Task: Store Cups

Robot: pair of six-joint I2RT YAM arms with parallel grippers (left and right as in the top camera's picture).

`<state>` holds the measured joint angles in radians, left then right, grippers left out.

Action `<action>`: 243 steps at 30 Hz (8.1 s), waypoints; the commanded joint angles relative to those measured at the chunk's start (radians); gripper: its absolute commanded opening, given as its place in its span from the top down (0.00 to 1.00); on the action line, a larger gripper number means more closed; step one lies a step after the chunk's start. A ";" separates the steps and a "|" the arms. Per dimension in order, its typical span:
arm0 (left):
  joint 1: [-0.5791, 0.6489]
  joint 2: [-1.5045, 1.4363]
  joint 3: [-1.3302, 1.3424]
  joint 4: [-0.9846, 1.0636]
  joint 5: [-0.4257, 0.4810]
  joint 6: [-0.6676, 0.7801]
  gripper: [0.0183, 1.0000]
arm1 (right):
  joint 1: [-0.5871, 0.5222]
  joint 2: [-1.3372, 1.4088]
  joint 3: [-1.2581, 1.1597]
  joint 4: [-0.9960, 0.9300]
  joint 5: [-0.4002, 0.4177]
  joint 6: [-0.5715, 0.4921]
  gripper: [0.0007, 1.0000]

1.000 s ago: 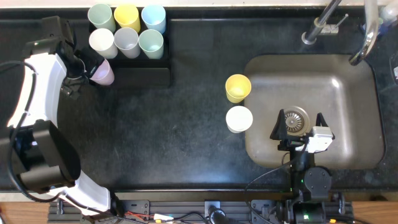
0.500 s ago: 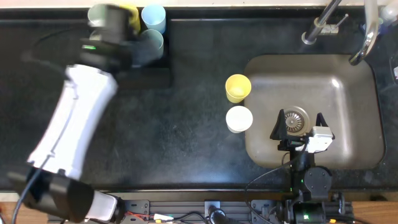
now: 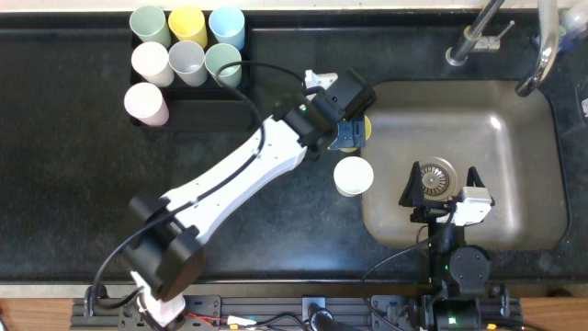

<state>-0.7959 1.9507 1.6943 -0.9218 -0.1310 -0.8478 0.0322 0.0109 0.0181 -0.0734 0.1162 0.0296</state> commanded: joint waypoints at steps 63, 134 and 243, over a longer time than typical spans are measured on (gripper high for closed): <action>0.705 -0.164 0.077 -0.352 0.011 -0.133 0.98 | -0.006 -0.007 -0.014 0.006 0.005 0.000 0.00; 0.737 0.051 0.012 -0.228 -0.001 -0.243 0.00 | -0.006 -0.007 -0.014 0.006 0.005 0.000 0.00; 0.767 -1.948 -1.623 0.688 0.138 0.930 0.00 | -0.006 -0.006 -0.013 0.006 0.005 0.000 0.00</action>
<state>-0.0364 0.0132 0.0734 -0.2329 0.0177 0.0631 0.0322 0.0109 0.0181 -0.0723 0.1162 0.0296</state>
